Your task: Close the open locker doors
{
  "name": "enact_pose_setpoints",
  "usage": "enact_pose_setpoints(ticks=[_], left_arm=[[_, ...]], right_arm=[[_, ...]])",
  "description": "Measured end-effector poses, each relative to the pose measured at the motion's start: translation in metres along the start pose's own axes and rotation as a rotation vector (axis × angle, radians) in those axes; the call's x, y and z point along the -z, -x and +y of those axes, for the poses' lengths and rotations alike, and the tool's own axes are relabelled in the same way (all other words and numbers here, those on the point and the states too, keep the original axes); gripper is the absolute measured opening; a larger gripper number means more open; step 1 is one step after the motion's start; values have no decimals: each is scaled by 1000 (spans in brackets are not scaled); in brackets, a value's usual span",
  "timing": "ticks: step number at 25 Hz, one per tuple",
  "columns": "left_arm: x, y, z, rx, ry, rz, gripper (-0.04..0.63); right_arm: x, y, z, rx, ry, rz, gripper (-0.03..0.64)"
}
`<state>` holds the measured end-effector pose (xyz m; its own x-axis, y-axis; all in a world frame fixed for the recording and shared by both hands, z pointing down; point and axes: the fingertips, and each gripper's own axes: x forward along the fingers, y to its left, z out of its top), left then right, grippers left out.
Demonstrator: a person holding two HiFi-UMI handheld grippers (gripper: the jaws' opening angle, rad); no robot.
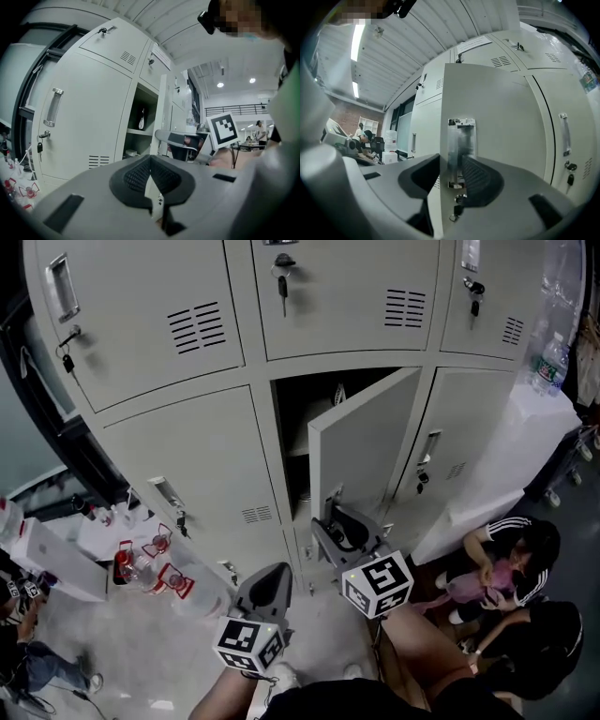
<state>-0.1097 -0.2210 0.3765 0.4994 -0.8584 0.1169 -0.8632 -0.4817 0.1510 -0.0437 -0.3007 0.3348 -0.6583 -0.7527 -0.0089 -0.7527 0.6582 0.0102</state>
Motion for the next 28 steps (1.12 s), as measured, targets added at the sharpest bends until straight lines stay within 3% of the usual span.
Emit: enact_pose_setpoints(ticks=[28], left_arm=[[-5, -27, 50, -58, 29, -9, 5]], right_arm=[[5, -96, -32, -23, 0, 11, 164]])
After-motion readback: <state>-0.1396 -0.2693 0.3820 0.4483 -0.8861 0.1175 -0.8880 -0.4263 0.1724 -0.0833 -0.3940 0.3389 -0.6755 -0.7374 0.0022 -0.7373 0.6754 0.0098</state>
